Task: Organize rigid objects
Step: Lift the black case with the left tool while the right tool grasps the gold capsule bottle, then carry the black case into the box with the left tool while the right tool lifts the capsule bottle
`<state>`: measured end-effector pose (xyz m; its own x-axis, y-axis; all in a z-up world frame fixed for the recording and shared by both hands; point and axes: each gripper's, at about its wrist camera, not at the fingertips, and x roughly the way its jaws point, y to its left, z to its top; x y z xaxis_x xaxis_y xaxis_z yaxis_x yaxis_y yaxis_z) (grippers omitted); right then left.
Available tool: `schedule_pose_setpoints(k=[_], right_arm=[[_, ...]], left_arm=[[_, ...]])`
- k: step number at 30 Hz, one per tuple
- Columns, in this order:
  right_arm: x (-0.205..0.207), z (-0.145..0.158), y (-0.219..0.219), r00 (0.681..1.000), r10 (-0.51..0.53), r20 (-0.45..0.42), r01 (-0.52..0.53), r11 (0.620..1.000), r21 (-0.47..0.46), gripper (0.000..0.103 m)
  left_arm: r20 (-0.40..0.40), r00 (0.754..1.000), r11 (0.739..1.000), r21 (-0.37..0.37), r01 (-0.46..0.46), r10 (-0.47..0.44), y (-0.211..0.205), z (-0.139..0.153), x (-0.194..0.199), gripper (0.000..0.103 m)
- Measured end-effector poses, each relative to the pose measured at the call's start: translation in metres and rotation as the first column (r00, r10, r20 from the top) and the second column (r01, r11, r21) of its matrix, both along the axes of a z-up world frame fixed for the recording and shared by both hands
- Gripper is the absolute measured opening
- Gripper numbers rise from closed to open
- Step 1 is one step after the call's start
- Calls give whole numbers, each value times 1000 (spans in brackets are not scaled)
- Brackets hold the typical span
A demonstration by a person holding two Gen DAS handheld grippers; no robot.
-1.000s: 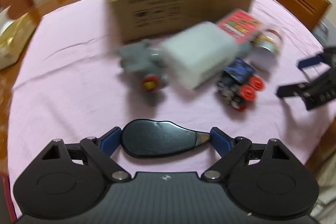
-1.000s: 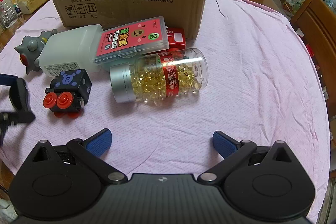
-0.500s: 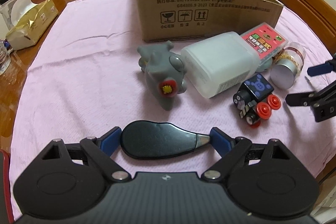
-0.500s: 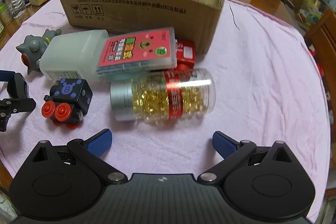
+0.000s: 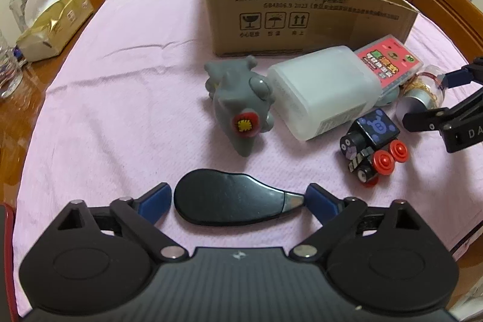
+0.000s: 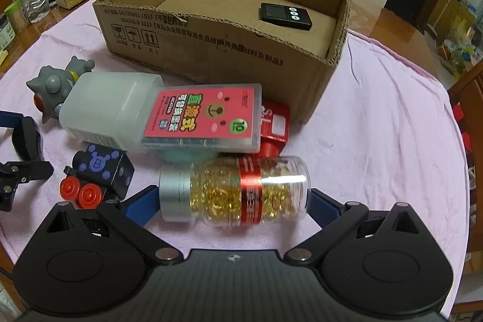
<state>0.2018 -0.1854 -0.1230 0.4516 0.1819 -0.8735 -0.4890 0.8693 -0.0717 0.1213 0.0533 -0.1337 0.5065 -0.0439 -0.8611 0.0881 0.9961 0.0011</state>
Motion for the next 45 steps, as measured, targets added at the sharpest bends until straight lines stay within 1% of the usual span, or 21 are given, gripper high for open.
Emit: schedule_pose_setpoints(k=[4, 10, 16, 18, 21, 23, 29, 32, 38, 45], right_arm=[[4, 0, 3, 1000, 6, -3, -6, 1000, -13, 103], [6, 1, 3, 1000, 14, -6, -14, 1000, -13, 103], [8, 2, 3, 1000, 15, -15, -15, 1000, -14, 98], [8, 2, 4, 1000, 15, -18, -16, 1000, -16, 98], [8, 2, 4, 1000, 8, -20, -9, 1000, -16, 97], [8, 2, 4, 1000, 2, -22, -3, 1000, -14, 97], [9, 2, 4, 999, -11, -39, 10, 1000, -17, 97], [9, 4, 4, 998, -12, -56, 11, 1000, -22, 97], [5, 10, 2, 996, -9, -84, 7, 1000, -31, 97], [0, 29, -1, 994, 0, -111, 0, 1000, -4, 97]], left_arm=[[-2, 1000, 1000, 1, -1, 1, 0, 0, -1, 96], [-3, 999, 999, 2, 32, -32, 0, 0, -3, 96], [-8, 998, 998, 3, 62, -62, 2, 1, -2, 96], [-10, 997, 997, 3, 71, -71, 3, 1, -1, 96], [-12, 996, 996, 1, 87, -87, 3, 1, 0, 95], [-15, 995, 995, 0, 99, -99, 3, 2, 1, 90], [-38, 991, 992, 5, 126, -126, 3, 5, 5, 89], [-49, 988, 989, 21, 149, -148, 3, 7, 5, 89], [-58, 980, 981, 32, 191, -189, 8, 19, 5, 89], [-48, 972, 972, 38, 231, -230, 12, 46, 10, 89]])
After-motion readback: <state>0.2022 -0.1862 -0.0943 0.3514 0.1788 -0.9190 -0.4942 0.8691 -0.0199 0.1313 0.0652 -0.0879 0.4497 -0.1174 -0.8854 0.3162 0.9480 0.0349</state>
